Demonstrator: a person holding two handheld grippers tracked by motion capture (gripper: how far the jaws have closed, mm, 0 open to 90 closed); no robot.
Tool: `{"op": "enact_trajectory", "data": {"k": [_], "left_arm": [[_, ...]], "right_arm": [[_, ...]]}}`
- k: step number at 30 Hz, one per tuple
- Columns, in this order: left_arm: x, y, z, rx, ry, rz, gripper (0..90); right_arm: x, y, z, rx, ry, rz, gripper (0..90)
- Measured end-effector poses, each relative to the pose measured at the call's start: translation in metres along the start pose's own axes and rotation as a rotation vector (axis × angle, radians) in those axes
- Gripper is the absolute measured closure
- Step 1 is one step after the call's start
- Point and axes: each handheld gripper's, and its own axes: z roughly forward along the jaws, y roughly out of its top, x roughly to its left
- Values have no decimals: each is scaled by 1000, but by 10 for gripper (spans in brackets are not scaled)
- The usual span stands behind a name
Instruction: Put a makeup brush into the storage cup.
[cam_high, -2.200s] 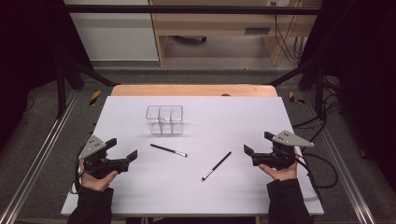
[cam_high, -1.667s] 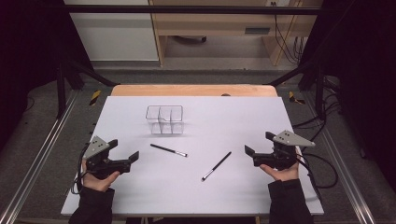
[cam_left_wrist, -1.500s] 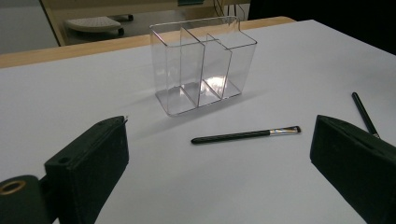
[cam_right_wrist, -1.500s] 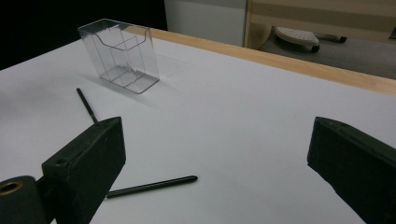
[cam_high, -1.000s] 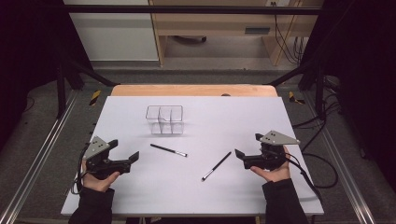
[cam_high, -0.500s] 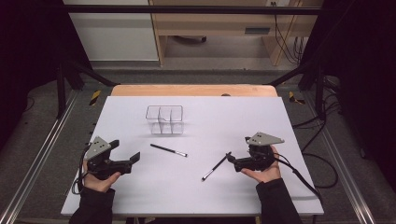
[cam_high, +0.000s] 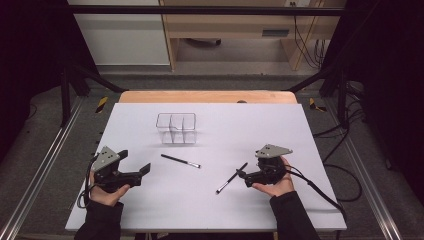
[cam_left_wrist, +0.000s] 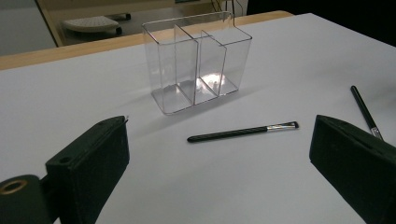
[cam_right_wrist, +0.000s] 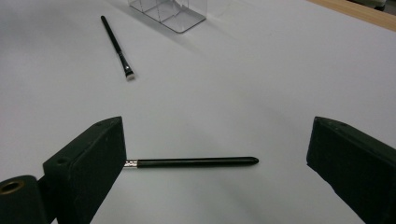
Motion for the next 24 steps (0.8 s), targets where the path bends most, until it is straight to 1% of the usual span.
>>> {"op": "enact_trajectory", "data": {"k": [2, 3, 7, 10, 15, 18, 24], "left_arm": [[0, 0, 0, 1, 1, 0, 41], [0, 0, 0, 1, 0, -1, 41], [1, 0, 0, 0, -1, -2, 41], [1, -1, 1, 4, 0, -2, 41], [1, -2, 2, 10, 1, -2, 41], [1, -2, 2, 12, 1, -1, 41], [0, -2, 3, 14, 0, 3, 41]], "right_arm": [[1, 0, 1, 6, 4, 1, 53], [2, 0, 3, 11, 6, -10, 54], [4, 0, 7, 21, 16, -14, 55], [7, 0, 12, 38, 26, -28, 56], [8, 0, 16, 49, 45, -29, 57], [9, -3, 22, 71, 53, -32, 56], [11, -4, 26, 80, 70, -43, 55]]}}
